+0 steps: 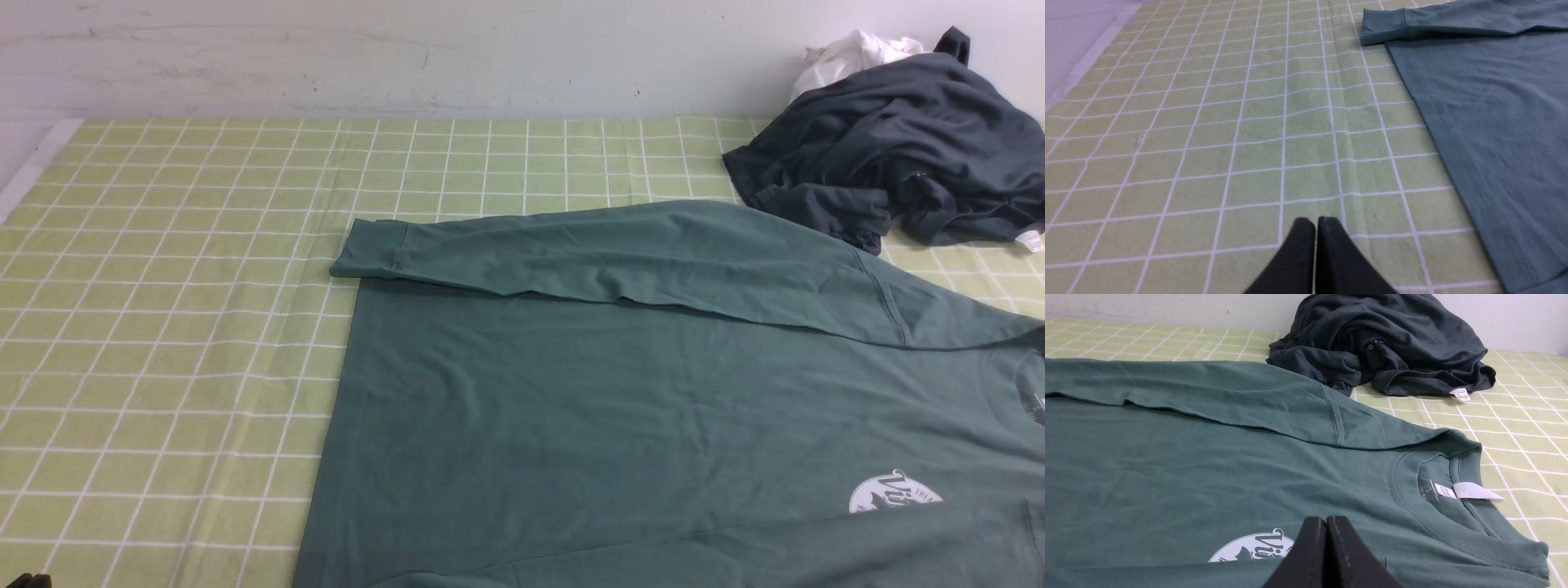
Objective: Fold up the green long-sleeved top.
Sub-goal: Use the left arm to clamp the cuff closest to it
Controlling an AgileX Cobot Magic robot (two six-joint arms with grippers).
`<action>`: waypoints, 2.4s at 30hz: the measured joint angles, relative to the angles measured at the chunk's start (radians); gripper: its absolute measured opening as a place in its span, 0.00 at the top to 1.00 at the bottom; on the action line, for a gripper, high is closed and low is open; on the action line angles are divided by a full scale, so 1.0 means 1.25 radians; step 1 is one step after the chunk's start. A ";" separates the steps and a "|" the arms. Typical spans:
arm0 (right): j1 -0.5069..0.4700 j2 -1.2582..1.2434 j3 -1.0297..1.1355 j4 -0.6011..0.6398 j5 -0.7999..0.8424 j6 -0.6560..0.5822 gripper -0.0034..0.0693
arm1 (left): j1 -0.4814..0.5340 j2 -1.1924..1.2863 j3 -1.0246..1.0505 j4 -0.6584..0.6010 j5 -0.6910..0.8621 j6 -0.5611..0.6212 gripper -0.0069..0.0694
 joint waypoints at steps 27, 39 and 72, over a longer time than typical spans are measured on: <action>0.000 0.000 0.004 0.000 -0.681 0.108 0.97 | 0.000 0.000 0.002 0.012 -0.755 -0.006 0.91; 0.000 0.135 -0.241 -0.051 -0.593 0.169 0.97 | 0.000 0.175 -0.384 0.068 -0.600 -0.189 0.91; 0.294 0.824 -0.549 0.144 0.178 -0.221 0.97 | -0.184 1.145 -0.541 -0.295 0.338 0.146 0.40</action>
